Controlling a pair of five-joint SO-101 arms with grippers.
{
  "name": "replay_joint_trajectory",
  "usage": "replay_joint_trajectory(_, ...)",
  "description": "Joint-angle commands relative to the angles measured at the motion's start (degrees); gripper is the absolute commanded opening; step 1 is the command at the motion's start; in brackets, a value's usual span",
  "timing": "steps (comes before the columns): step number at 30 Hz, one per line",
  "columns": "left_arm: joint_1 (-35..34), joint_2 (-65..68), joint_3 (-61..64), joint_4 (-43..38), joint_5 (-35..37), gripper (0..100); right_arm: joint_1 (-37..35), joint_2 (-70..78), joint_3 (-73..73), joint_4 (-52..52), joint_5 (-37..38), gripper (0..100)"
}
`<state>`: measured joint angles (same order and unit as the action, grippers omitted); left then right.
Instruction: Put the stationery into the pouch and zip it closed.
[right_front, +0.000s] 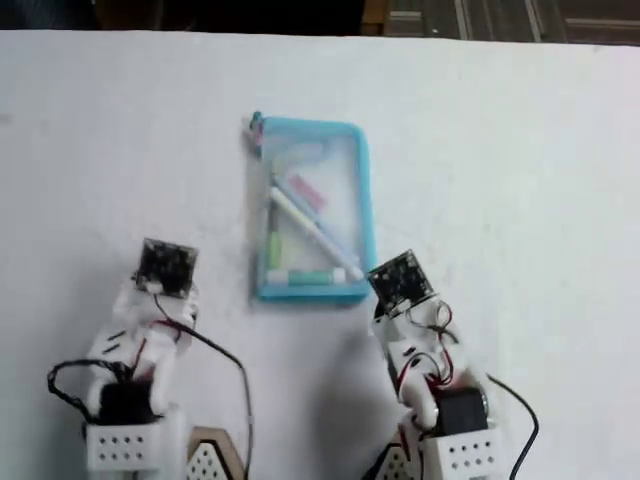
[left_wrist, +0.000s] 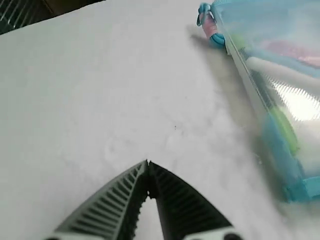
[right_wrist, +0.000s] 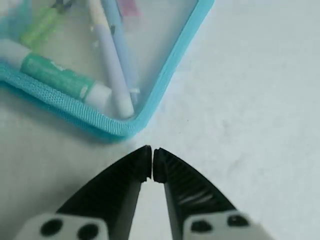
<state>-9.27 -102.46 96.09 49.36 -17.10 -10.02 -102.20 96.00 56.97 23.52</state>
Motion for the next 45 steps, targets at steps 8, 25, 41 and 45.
replay_joint_trajectory(8,-1.54,-0.04,1.05,12.92,-1.14,2,0.66,-0.75,0.88,13.23,0.26,1.8)
replay_joint_trajectory(25,-1.27,-0.13,1.05,23.12,-1.14,2,0.4,-0.75,0.88,15.69,0.26,1.9)
replay_joint_trajectory(41,-1.45,-0.13,1.05,23.12,-1.14,2,0.31,-0.75,0.88,15.69,0.26,1.9)
replay_joint_trajectory(45,-1.36,-0.13,1.05,23.12,-1.14,2,0.4,-0.75,0.88,15.69,0.26,1.9)
